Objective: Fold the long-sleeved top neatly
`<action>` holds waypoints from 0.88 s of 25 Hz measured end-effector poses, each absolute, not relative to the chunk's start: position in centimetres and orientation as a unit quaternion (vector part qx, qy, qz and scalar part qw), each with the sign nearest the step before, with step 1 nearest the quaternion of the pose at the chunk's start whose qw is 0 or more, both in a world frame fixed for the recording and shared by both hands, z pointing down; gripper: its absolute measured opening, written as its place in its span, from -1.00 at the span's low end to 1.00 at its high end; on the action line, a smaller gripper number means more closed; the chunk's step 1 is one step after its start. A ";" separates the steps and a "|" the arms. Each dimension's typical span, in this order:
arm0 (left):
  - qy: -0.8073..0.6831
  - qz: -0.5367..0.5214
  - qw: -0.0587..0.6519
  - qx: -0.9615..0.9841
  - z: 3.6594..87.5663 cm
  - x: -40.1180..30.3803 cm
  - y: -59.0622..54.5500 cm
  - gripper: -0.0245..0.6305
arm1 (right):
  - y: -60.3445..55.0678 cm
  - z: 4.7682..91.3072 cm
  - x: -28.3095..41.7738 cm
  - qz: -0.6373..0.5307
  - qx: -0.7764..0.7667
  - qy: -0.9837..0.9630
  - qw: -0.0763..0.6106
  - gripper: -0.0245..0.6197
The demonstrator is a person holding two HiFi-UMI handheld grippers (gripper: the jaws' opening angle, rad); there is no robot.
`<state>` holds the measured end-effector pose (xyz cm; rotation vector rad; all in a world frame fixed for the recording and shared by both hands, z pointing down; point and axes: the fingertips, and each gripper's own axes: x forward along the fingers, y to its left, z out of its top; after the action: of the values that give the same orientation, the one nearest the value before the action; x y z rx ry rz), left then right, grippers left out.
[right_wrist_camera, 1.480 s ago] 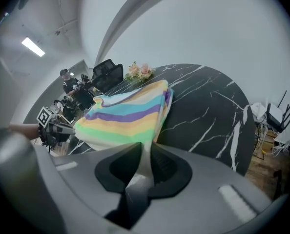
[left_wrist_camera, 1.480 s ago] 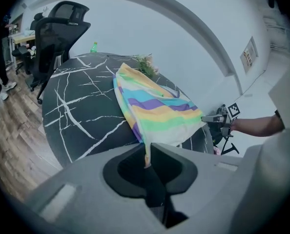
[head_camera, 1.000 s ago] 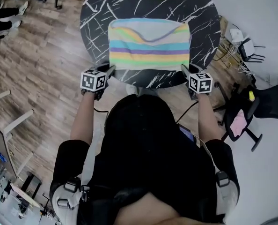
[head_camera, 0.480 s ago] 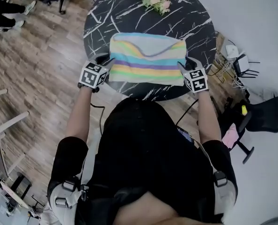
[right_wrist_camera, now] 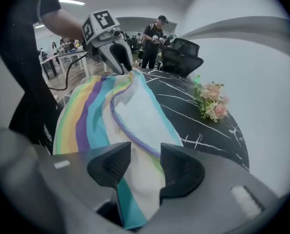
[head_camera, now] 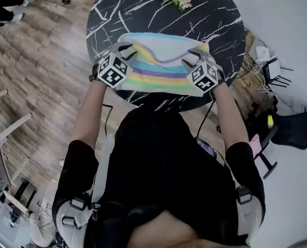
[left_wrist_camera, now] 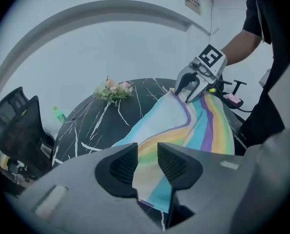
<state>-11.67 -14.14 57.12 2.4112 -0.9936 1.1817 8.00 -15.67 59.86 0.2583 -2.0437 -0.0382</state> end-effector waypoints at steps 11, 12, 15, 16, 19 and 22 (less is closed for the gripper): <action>-0.386 0.481 0.181 0.766 61.3 -15.8 -17.1 -0.73 | -18.8 60.4 7.0 0.026 0.087 -0.869 0.487 -0.88; -0.398 0.474 0.189 0.762 61.2 -16.4 -17.3 -0.80 | -19.4 60.3 7.0 0.030 0.094 -0.870 0.483 -0.88; -0.439 0.451 0.214 0.747 60.5 -18.3 -18.2 -0.82 | -21.3 60.1 6.9 0.034 0.121 -0.871 0.475 -0.88; -0.451 0.445 0.220 0.742 60.2 -18.9 -18.5 -0.82 | -22.0 60.0 6.9 0.035 0.134 -0.870 0.473 -0.88; -0.478 0.419 0.244 0.732 59.6 -19.9 -19.1 -0.82 | -23.6 60.1 7.0 0.042 0.174 -0.863 0.472 -0.87; -0.489 0.377 0.273 0.738 58.9 -19.7 -19.0 -0.73 | -24.0 60.3 6.8 0.044 0.188 -0.859 0.474 -0.84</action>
<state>-19.68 -18.98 58.88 1.9849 -1.3172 1.0139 6.84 -24.02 60.32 0.4598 -2.1011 0.1068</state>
